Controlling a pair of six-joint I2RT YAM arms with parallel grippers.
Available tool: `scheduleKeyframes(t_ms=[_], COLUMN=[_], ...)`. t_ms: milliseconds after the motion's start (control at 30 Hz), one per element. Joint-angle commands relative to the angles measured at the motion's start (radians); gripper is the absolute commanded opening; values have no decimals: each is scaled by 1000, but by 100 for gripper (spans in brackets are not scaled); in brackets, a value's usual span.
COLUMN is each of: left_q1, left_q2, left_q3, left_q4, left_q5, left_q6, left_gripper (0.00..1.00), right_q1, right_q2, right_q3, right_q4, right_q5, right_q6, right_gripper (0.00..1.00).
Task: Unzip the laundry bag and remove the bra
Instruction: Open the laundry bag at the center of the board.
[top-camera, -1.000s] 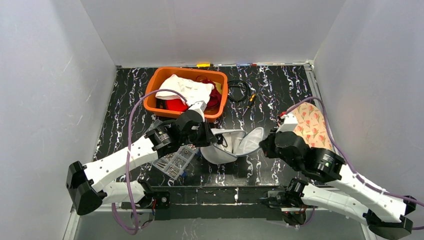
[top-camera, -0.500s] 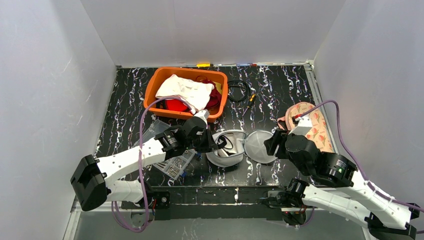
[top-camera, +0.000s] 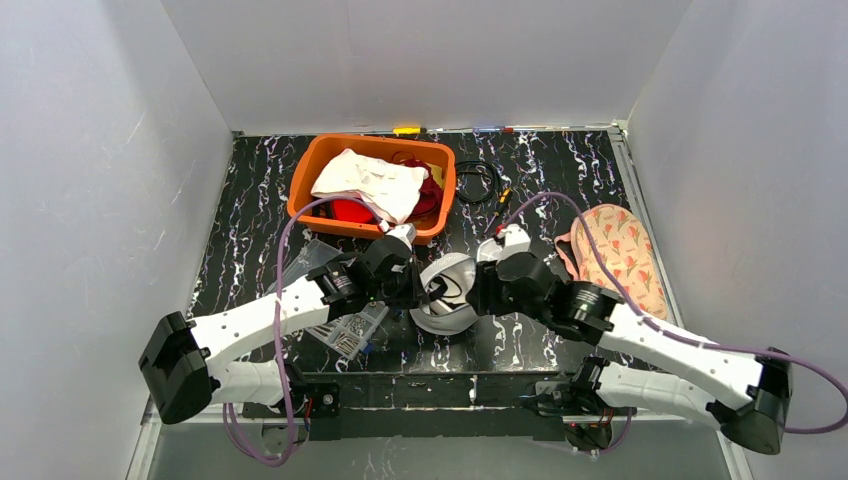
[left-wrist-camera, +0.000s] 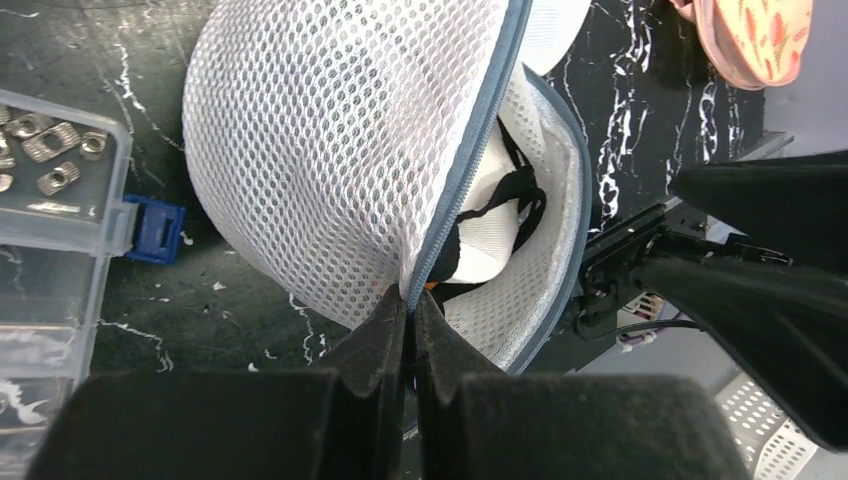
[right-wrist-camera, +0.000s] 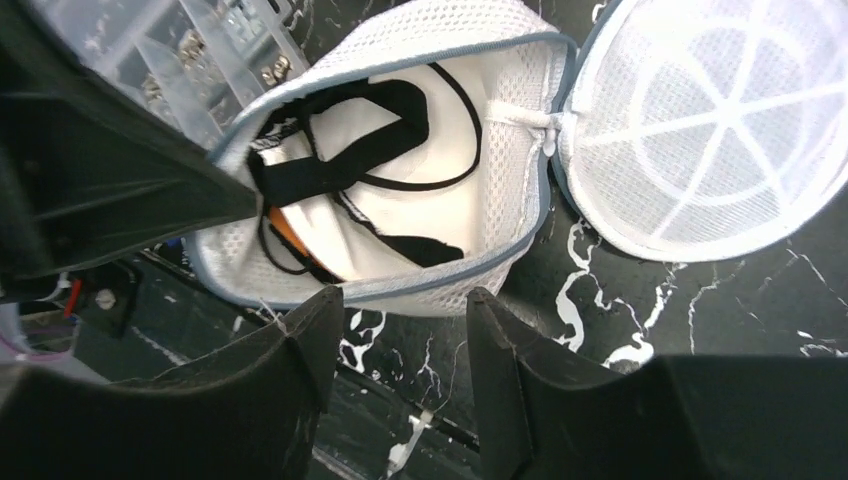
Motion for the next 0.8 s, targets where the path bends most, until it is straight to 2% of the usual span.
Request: scheduleKeyframes(t_ms=[0,233,433,633,767], left_q1=[-2,-2,0,0,0], left_q2=[-45,-40,-51,-64,-61], left_q3=[-5,10,14,-3,-20], left_q4=[-75,-128,-228,-251,-245], left_q5=[-51,-58,-142,-158,-144], left_q6=[33,40,46,47,43], left_gripper=[0,0,0,11,15], right_q1=[0,5,81,199,273], right_q2=[75,192,236,172,166], right_q3=[-31,-71,-75,-129,-146], right_q4=[232,325,213,184,184], right_q5=[-34,9,13,-2,42], right_q6=[-66,-162,-194,-146,-91], right_gripper=[55,53,54,57,57])
